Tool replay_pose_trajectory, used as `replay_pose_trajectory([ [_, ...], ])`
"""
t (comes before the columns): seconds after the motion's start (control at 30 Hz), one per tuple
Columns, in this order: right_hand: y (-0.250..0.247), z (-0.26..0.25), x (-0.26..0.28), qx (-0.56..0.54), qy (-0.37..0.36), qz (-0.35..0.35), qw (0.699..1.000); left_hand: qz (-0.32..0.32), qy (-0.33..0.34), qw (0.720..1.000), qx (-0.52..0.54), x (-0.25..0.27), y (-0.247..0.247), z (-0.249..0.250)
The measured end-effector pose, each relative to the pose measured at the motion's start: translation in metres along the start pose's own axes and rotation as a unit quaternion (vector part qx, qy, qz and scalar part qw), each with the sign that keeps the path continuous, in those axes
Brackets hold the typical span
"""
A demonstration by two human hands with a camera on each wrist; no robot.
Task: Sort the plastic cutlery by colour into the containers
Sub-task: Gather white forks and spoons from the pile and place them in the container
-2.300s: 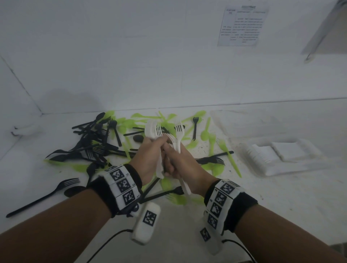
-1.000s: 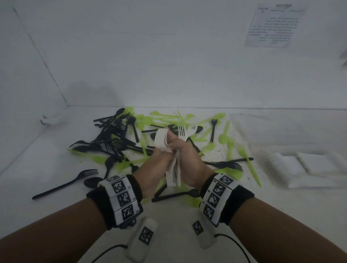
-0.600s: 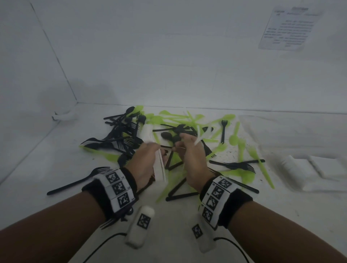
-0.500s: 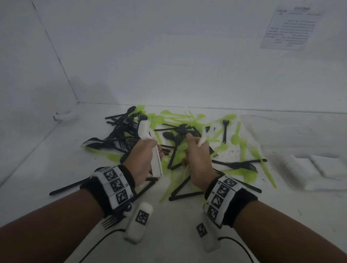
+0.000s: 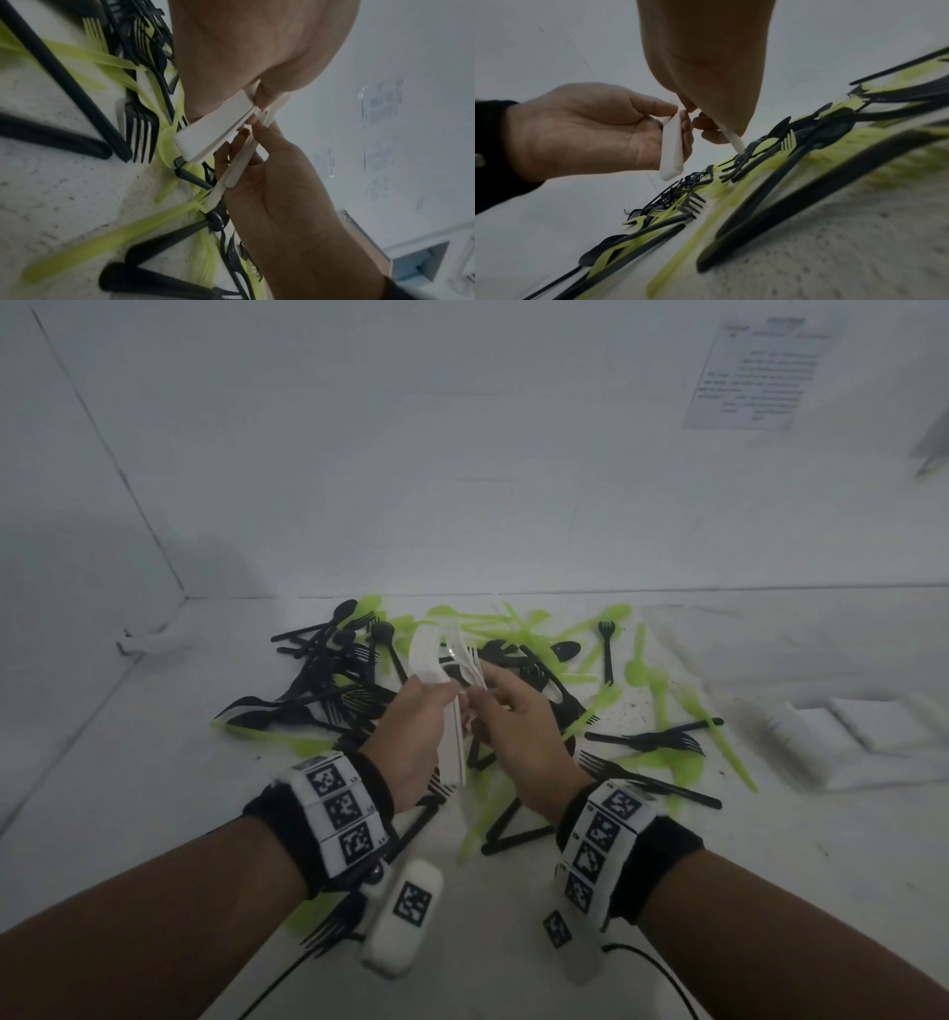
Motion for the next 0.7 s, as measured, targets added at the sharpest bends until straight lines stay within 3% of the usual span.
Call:
replay_pose_trajectory([
  [0.2,0.012,-0.001,0.001,-0.004,0.024,-0.032,0.999,0.001,0.031,0.999,-0.018,-0.006,-0.002,-0.001],
  [0.5,0.031,0.0,-0.01,-0.173,0.085,-0.04,0.98,0.018,0.09,0.991,-0.094,0.0,-0.011,-0.002],
  [0.7,0.034,0.0,-0.011,-0.206,0.079,-0.041,0.974,0.0,0.064,0.995,-0.075,0.005,-0.018,0.001],
])
Point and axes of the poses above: each hand's wrist, its own x-axis away from the middle knuckle, its own y-axis out of the palm, z = x × y, the point moved 4 cm from there along -x, towards the middle knuckle, and after that the axes turned 4 degrees about -z, right-handed, at the moved point
